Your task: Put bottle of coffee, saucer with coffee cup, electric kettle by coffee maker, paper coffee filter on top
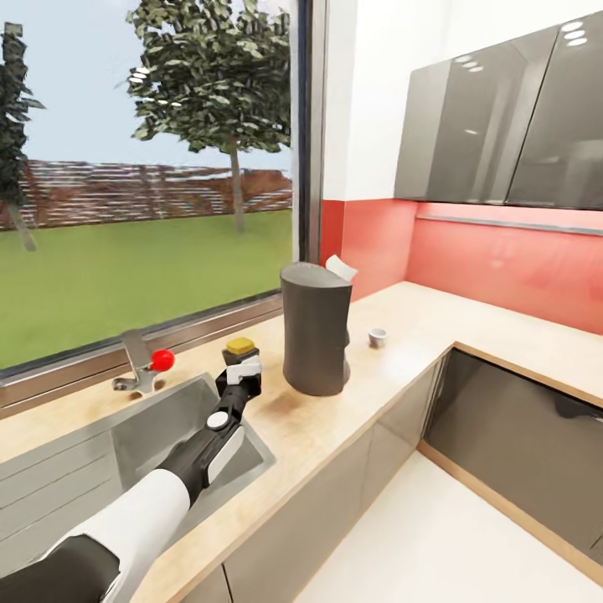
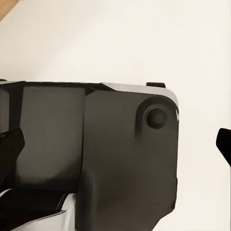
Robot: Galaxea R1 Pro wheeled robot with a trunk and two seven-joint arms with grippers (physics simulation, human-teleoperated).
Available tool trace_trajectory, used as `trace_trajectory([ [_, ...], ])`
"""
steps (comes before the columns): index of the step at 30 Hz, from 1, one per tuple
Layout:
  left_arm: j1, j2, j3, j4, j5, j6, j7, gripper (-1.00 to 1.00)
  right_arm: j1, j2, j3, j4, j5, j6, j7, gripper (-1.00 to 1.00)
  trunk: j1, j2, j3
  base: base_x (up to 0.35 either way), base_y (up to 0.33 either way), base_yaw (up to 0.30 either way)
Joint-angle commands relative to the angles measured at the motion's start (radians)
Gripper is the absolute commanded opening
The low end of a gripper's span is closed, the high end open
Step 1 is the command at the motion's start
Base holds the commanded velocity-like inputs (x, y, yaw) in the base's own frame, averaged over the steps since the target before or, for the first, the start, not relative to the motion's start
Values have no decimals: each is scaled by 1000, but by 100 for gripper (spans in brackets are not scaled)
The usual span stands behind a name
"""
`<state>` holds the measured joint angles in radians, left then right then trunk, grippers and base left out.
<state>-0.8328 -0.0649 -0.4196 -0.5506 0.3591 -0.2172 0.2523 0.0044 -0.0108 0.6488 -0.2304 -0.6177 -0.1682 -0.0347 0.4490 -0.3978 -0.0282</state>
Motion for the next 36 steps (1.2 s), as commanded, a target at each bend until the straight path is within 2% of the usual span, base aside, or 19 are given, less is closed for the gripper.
trace_trajectory([
  [1,-2,0,-8,1,9,-5,7,-100,0,-1,9,-3,-10,-2,-4,100,1,-2,-2,151,-243,273],
  [6,-1,0,-8,3,9,-5,7,-100,0,0,9,-3,-10,-2,-4,100,1,-2,-2,166,-243,252],
  [11,0,2,-8,22,9,-7,7,-100,0,0,9,-3,-10,-2,-4,100,1,-2,-2,206,-236,47],
  [12,0,2,-8,36,9,-14,7,-100,0,-1,9,-3,-10,-2,-4,100,1,-2,-2,248,-227,8],
  [13,0,-1,-9,90,9,-83,7,-100,0,-1,9,-3,-10,-2,-4,100,1,-2,-2,190,-138,1],
  [21,0,-1,-10,99,9,-93,7,-100,0,-1,9,-1,-9,-2,-4,100,1,-2,-2,54,-31,0],
  [25,19,9,-2,123,12,-110,11,-100,1,3,10,-5,-6,-3,0,100,1,-2,-2,1,-1,0],
  [28,36,6,-1,121,13,-114,13,-100,1,5,11,-5,-6,-4,0,100,1,-2,-2,0,0,0],
  [30,47,6,-1,116,10,-103,15,-100,1,12,11,-5,-8,-5,0,100,1,-2,-2,0,0,0],
  [33,58,20,-13,120,4,-87,16,-100,2,29,12,-5,-9,-6,-1,100,1,-2,-2,0,0,0],
  [36,61,27,-7,121,7,-85,19,-100,2,44,13,-2,-6,-6,-1,100,1,-2,-2,0,0,0],
])
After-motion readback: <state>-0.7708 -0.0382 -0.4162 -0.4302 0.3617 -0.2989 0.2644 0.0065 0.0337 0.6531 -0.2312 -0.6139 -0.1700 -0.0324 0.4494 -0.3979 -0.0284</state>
